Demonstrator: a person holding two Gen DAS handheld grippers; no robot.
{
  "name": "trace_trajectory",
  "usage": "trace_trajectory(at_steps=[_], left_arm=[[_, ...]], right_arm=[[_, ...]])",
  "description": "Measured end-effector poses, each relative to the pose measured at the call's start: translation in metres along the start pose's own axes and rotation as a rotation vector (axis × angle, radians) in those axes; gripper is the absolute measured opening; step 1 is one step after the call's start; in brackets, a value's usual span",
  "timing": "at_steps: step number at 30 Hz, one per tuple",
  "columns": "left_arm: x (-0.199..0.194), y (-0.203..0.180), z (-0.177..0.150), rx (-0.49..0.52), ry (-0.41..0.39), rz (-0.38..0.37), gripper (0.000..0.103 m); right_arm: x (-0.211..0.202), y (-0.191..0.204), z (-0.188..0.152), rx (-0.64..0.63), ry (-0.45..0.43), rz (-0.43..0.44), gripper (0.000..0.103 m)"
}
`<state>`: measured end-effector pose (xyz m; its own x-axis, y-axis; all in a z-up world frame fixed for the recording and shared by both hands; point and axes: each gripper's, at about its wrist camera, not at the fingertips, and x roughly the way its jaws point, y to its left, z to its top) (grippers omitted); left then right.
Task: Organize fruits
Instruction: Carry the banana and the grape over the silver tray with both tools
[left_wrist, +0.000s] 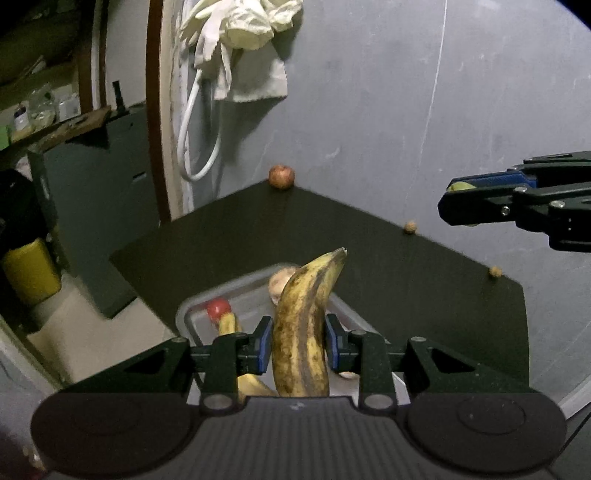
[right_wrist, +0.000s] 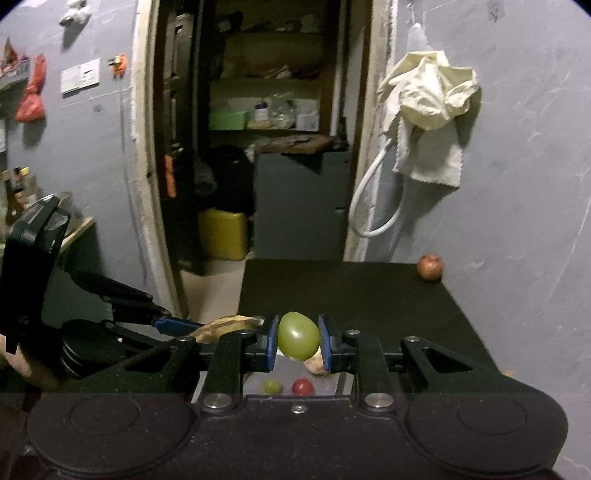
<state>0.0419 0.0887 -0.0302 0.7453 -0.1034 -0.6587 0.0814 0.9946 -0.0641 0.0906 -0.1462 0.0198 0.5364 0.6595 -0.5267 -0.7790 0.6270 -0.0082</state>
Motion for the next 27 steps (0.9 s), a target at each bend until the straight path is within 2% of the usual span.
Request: trace_trajectory(at_steps=[7,14,19,27], left_arm=[[0.005,-0.023,-0.032,-0.037,0.082,0.044,0.031],[0.035,-0.031,-0.058,-0.027,0.178,0.047,0.031],[0.067,-0.028,-0.062,0.016,0.215,0.045,0.031],[0.102,-0.011,-0.057,0.069,0.226,0.097,0.031]], right_arm=[[0.004,-0.012,-0.038,0.009,0.071,0.072,0.024],[0.020,-0.022,-0.074,0.050,0.149,0.090,0.024],[0.040,-0.026,-0.097,0.081,0.195,0.079,0.024],[0.079,-0.014,-0.115,0.083,0.247,0.098,0.024]])
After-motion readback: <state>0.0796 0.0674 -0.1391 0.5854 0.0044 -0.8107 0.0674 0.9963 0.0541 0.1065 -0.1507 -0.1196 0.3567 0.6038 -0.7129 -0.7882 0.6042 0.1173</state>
